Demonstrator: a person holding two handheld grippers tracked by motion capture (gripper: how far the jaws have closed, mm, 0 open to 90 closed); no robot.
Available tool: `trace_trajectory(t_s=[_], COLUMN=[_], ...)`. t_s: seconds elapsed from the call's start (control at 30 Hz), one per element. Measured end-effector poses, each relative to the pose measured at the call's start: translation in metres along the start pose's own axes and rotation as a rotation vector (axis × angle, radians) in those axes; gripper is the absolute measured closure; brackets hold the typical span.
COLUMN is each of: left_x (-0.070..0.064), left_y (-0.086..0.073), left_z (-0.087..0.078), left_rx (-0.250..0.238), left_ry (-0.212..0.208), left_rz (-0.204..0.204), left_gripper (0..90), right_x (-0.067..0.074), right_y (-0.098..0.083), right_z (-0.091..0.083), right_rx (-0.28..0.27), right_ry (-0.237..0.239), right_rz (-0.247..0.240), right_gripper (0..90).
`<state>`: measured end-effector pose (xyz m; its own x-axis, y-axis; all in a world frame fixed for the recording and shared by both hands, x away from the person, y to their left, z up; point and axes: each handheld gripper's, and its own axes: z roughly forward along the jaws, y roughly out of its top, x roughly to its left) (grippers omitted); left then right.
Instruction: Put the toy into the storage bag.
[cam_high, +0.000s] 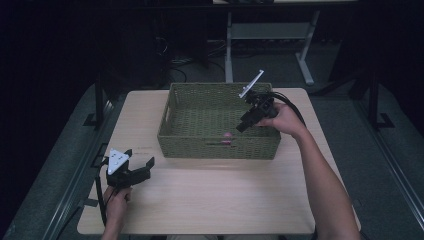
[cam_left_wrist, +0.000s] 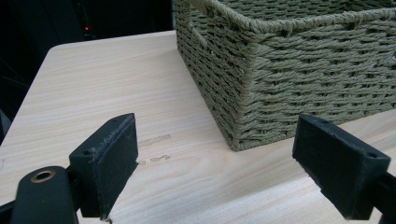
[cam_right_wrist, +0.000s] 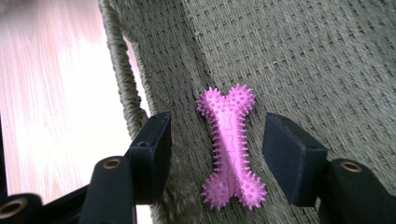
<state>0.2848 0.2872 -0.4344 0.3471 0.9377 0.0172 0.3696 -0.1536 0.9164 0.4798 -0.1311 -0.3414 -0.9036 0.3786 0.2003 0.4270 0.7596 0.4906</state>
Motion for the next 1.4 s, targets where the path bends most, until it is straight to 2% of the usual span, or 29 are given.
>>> trace_trajectory(t_s=[0.57,0.9,1.13,1.23,1.4], left_x=[0.000,0.000,-0.001,-0.001,-0.001], left_y=[0.000,0.000,0.000,0.000,0.000], left_z=[0.000,-0.001,-0.001,-0.001,-0.002], left_rx=[-0.002,-0.001,-0.002,0.000,-0.001], left_ry=[-0.001,-0.002,-0.003,-0.005,-0.001], left_rz=[0.004,0.004,0.004,0.008,0.005], left_gripper=[13.7,13.7,13.7,13.6,13.7], right_x=[0.025,0.035,0.043,0.047,0.054], right_y=[-0.009,-0.015,-0.023,-0.028,-0.034], right_z=[-0.034,-0.042,-0.049,-0.049,-0.050], right_rx=[-0.038,-0.045,-0.076,-0.084,-0.081], right_ry=[-0.028,-0.043,-0.058,-0.046,-0.054], right_rz=[-0.024,-0.029,-0.023,-0.023,-0.025], right_gripper=[37.2,35.1,30.2,29.0,28.1])
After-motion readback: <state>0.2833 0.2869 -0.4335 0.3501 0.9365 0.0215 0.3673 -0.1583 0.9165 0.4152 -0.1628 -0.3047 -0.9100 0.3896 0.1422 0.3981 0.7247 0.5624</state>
